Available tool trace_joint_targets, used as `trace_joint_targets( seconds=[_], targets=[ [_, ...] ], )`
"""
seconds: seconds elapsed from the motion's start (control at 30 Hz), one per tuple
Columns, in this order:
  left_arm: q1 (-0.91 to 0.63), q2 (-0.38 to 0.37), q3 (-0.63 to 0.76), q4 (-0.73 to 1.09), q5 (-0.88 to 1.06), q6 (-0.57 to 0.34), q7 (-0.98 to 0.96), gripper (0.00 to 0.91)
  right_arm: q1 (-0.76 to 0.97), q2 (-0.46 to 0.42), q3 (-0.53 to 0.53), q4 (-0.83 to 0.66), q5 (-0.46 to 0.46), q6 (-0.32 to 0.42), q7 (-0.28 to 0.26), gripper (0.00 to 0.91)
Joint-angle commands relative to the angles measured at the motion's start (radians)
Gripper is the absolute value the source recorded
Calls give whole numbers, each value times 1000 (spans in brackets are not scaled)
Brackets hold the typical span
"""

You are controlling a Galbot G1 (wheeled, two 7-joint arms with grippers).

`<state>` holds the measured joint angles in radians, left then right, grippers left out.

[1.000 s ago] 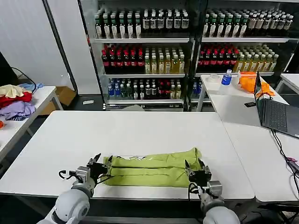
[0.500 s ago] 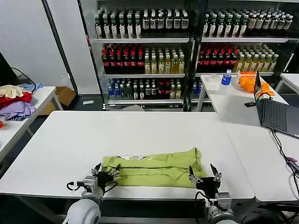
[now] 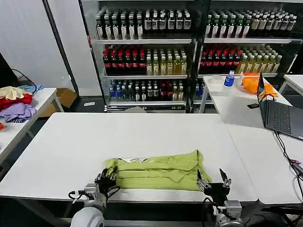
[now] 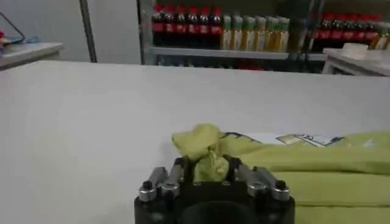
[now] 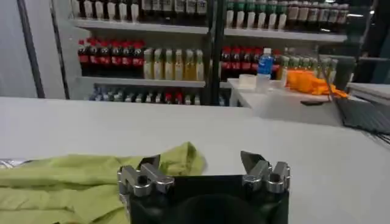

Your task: Fold and organize the clothes.

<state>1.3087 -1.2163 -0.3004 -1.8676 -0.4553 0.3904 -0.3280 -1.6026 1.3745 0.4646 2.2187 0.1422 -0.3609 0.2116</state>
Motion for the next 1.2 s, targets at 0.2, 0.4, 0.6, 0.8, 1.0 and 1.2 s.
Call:
trace_joint_targets(
  seconds=[0.2,0.4,0.6,0.8,1.0,1.2],
  targets=[
    [-8,78,-103,-21,-176,-18,1,20,-24,19,7,29,17,14,3,907],
    [-51,160,-179,0,-251,-32,-1,20,-17,4,31,31,12,19,1,907],
    [-158,265,-252,98,-306,-47,-2,20,-5,12,30,24,0,28,-1,907],
    [-205,338,-279,116,-457,-75,-19,20,-2,-1,18,54,17,15,-11,907],
    [-194,282,-252,-96,-752,-42,-31,20,7,-1,18,59,37,3,-12,907],
    [-177,182,-185,-218,-943,-25,-59,20,12,-16,24,58,48,-5,-13,907]
  ],
)
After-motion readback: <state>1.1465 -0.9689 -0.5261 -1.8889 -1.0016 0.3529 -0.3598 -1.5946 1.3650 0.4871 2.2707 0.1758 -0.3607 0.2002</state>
